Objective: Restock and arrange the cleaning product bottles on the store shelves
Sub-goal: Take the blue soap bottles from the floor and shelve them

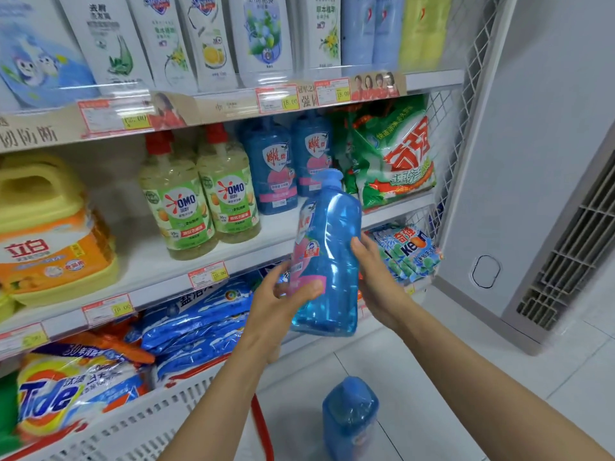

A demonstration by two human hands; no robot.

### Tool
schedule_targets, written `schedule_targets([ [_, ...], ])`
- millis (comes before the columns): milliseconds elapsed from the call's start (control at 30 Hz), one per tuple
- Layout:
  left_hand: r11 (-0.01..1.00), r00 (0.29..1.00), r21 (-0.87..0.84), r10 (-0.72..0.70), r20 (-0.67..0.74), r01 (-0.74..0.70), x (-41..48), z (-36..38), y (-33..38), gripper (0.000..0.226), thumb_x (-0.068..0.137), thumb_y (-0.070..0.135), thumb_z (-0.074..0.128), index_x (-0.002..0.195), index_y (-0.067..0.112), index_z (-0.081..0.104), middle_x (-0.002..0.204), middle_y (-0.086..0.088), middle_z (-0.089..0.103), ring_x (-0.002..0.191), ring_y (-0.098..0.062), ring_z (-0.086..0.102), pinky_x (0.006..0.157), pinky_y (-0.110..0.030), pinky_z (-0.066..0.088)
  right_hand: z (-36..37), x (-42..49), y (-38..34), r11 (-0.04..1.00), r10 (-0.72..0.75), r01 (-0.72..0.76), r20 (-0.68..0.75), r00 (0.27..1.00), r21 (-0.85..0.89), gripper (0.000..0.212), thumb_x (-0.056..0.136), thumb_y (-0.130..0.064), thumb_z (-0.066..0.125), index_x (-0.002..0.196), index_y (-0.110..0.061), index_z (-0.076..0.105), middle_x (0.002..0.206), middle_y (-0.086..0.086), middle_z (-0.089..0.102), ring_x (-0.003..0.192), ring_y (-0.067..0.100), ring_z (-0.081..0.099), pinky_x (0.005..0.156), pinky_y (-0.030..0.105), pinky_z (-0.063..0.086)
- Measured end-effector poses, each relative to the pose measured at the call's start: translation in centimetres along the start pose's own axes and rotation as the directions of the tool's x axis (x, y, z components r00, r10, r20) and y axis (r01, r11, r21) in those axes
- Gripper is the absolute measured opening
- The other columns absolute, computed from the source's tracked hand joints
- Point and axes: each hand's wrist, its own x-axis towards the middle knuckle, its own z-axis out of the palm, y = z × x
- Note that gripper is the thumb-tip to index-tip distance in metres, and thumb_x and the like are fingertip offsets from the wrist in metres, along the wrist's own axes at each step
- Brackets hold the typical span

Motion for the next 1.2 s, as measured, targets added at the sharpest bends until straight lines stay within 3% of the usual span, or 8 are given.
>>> schedule_targets([
  [133,0.995,0.987,0.078,-0.069,0.142,0.059,-0.1,0.3,-0.9,0.051,0.075,0.039,0.077,0.123,0.037,0.062,0.101,0.004,0.075,0.1,-0.014,0.07,0.079,-0.029,0.057,0.2,-0.2,0.5,0.931,0.151,-0.181,0.118,0.982,0.316,0.068,0.074,-0.059,0.073,0.123,-0.012,0.066,0.121,0.015,0.069,0.104,0.027,0.069,0.082,0.039,0.058],
  [267,0.935,0.993,0.354,-0.006,0.117,-0.036,0.9,0.6,-0.6,0.066,0.061,0.08,0.065,0.122,0.058,0.054,0.118,0.006,0.064,0.11,-0.009,0.061,0.095,-0.037,0.053,-0.1,0.1,1.1,0.997,0.047,-0.034,-0.176,0.983,0.075,0.088,0.071,-0.042,0.083,0.144,-0.023,0.037,0.128,0.007,0.065,0.106,0.024,0.07,0.085,0.044,0.059],
  [400,0.86,0.996,0.502,0.075,0.055,-0.092,0.2,2.4,-1.3,0.073,0.064,0.06,0.081,0.128,0.051,0.046,0.117,0.022,0.06,0.108,-0.001,0.057,0.091,-0.032,0.052,0.5,-0.3,1.5,0.991,-0.014,-0.021,-0.262,0.965,-0.131,0.082,0.074,-0.04,0.082,0.135,-0.035,0.027,0.119,-0.005,0.061,0.103,0.015,0.068,0.083,0.033,0.058],
  [567,0.988,0.998,0.153,0.006,-0.056,0.003,1.3,0.5,-2.4,0.053,0.074,0.023,0.085,0.121,0.03,0.061,0.101,0.01,0.073,0.092,-0.009,0.069,0.077,-0.031,0.059,-0.9,0.2,0.4,0.975,-0.043,0.006,-0.165,0.985,-0.221,0.047,0.091,-0.043,0.062,0.134,-0.031,0.044,0.113,0.006,0.063,0.096,0.016,0.07,0.072,0.024,0.057],
  [700,0.998,0.999,-0.06,-0.035,0.011,0.036,1.6,-1.0,-2.0,0.056,0.066,0.019,0.083,0.119,0.021,0.064,0.102,0.004,0.075,0.087,-0.011,0.071,0.066,-0.026,0.057,-2.0,0.5,0.1,0.989,0.068,-0.07,-0.02,0.998,-0.13,0.052,0.09,-0.048,0.059,0.137,-0.029,0.047,0.119,0.0,0.068,0.113,0.021,0.065,0.09,0.033,0.053],
  [900,1.0,0.999,0.011,-0.01,0.033,0.01,1.2,-0.6,-2.4,0.048,0.083,0.026,0.07,0.129,0.029,0.056,0.112,0.005,0.072,0.094,-0.005,0.07,0.067,-0.017,0.055,-0.6,0.4,1.3,0.992,0.104,-0.102,-0.024,0.994,0.068,0.061,0.092,-0.047,0.063,0.135,-0.005,0.052,0.122,0.017,0.067,0.11,0.032,0.067,0.091,0.045,0.057],
  [1100,0.915,0.996,0.396,0.084,-0.005,-0.075,1.5,2.1,-2.1,0.101,0.051,0.087,0.068,0.138,0.044,0.039,0.127,0.015,0.059,0.115,-0.01,0.059,0.093,-0.039,0.053,0.3,0.1,1.3,0.993,-0.085,0.069,-0.181,0.98,-0.093,0.038,0.091,-0.038,0.063,0.126,-0.032,0.049,0.111,0.003,0.07,0.097,0.018,0.072,0.073,0.028,0.059],
  [1200,0.961,0.994,0.275,0.055,-0.095,-0.027,2.1,2.7,-2.2,0.102,0.048,0.074,0.078,0.134,0.031,0.043,0.122,0.009,0.063,0.11,-0.012,0.063,0.092,-0.041,0.054,-0.3,0.1,1.0,0.978,-0.112,0.089,-0.113,0.987,-0.189,0.036,0.093,-0.05,0.051,0.123,-0.032,0.053,0.11,-0.007,0.068,0.099,0.009,0.069,0.072,0.021,0.055],
])
